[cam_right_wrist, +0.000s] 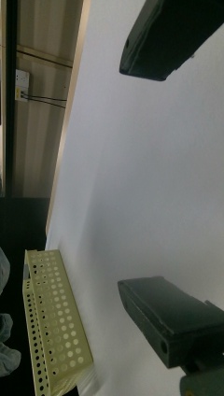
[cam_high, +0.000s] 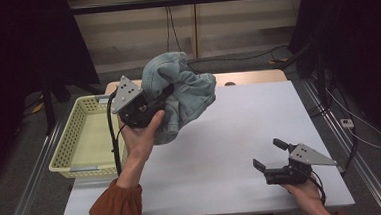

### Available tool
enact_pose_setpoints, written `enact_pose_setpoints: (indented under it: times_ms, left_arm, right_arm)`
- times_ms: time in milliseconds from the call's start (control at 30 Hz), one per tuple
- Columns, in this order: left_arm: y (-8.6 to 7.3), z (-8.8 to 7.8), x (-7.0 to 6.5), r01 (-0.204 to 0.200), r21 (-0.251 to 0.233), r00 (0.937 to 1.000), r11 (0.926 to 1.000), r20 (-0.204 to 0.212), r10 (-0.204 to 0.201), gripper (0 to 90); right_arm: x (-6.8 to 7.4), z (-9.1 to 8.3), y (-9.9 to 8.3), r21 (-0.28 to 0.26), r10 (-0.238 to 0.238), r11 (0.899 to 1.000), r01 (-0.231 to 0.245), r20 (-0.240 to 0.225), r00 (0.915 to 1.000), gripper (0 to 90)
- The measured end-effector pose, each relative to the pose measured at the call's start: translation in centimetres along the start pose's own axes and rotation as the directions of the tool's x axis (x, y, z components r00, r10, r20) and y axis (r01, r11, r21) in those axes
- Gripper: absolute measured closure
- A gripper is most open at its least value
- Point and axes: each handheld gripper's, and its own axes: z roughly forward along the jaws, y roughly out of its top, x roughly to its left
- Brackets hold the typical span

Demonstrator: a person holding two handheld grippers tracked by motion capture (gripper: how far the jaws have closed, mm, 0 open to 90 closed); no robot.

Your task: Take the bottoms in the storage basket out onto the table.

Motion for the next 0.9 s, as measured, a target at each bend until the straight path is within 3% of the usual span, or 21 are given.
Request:
enact_pose_setpoints:
  times_ms: [467, 900]
  left_arm:
    - [-1.1, 1.5, -0.5, -0.01, 0.049, 0.9995, 0.9988, 0.03, 0.008, 74.3]
    - [-1.9, 3.0, -0.2, 0.032, 0.081, 0.9992, 0.9962, 0.021, -0.034, 74.3]
  right_arm:
    - [0.0, 0.0, 0.0, 0.002, -0.002, 1.0, 0.002, 0.0, 1.0, 0.0]
    - [0.0, 0.0, 0.0, 0.003, -0.002, 1.0, 0.002, 0.0, 1.0, 0.0]
